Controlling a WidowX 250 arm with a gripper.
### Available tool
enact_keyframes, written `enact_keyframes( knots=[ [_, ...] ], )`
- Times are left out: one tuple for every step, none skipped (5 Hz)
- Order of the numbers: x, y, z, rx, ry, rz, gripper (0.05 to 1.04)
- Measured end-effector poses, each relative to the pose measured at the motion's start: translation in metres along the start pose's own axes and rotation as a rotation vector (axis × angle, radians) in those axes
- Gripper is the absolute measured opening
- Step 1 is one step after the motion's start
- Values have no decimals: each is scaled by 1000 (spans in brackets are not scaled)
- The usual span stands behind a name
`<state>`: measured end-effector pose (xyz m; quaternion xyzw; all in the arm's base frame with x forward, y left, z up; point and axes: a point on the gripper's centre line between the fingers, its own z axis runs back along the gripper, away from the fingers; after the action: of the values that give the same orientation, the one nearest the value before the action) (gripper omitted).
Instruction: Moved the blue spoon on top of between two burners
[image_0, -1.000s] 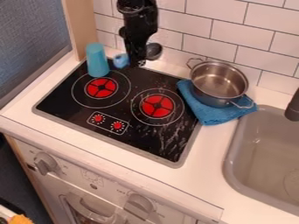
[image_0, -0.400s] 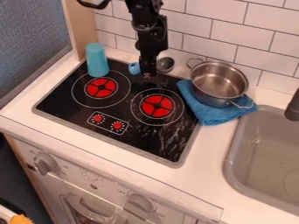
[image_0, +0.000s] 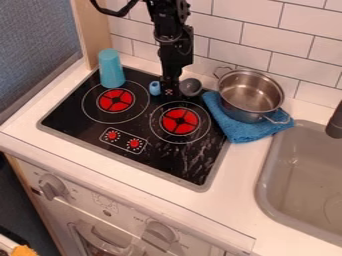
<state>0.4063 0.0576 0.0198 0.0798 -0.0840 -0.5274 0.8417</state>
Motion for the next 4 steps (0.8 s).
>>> enact_keyframes(
  knots=[
    [0,-1,0,-9,-2,-11,1003],
    [-4,0,1,-14,-11,7,1000],
    [2,6,22,13,-52,9,1000],
    [-1,13,43,-9,-83,45,1000]
  ],
)
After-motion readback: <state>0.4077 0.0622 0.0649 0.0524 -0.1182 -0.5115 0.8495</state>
